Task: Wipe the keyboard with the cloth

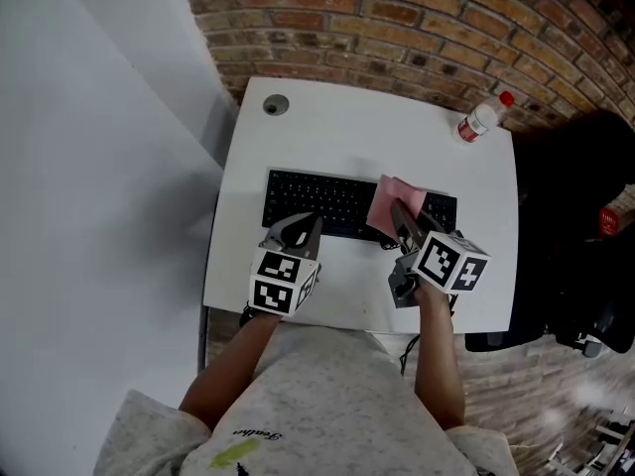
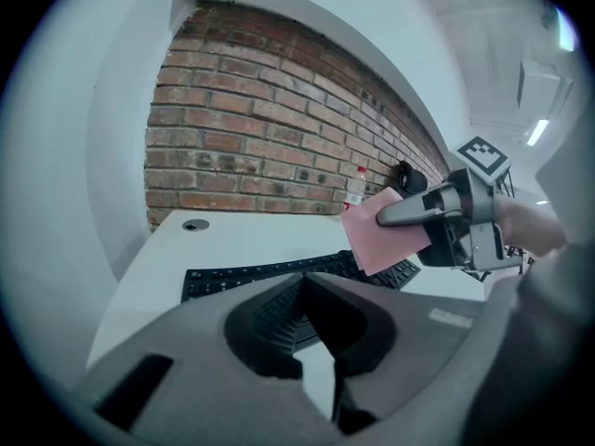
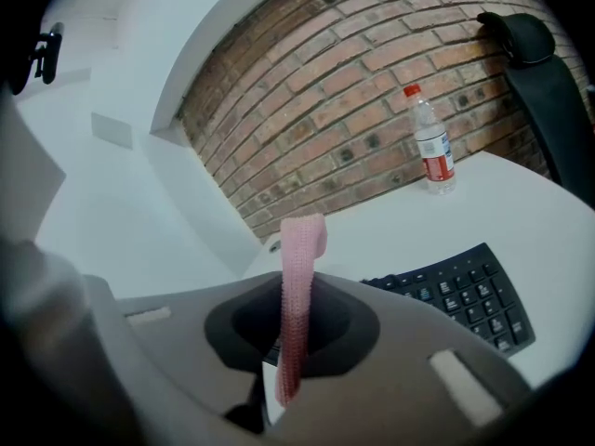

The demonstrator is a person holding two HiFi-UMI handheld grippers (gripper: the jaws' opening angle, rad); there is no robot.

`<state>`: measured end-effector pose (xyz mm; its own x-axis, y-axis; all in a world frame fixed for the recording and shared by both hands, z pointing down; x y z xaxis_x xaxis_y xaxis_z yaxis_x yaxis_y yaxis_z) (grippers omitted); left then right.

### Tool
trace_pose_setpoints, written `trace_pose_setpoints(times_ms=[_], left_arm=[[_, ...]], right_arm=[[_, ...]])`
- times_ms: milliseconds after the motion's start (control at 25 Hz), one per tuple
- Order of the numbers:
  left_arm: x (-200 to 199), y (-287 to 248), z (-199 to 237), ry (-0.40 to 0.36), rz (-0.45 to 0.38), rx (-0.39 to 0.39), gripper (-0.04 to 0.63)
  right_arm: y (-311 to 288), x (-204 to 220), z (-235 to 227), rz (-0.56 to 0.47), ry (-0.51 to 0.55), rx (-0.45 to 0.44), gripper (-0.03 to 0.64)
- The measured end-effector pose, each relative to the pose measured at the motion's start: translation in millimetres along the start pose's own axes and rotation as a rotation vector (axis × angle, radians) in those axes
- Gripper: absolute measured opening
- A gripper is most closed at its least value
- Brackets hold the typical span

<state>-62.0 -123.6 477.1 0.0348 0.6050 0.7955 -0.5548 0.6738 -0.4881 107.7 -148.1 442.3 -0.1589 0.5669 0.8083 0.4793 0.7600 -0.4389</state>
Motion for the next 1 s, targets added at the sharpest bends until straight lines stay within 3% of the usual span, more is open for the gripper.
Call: trace_pose_setpoints(times_ms=[520,1000], left_arm=[[3.2,49.7,72.1,0.027,-0.008,-0.053,-0.014],[10.9,82.5,107.3,0.052,-0.025,-0.103,-0.014]], right_arm=[[-67.1,33.4,103.6,0.061,-0.003,-0.119,0.021],[-122.0,70.2,170.9,0.102,-0.072,-0.253,0.021]])
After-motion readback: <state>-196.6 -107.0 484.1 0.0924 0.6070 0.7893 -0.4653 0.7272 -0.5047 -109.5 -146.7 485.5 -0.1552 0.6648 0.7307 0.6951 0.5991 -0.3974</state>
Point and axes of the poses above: the fingertips, and each gripper's own axes: y backward along the fingers, z to its left, x out of its underside, the point moved 3 cm from there along y, backward along the fingers, and after that the axes turned 11 degrees about y, right-handed, at the moved point
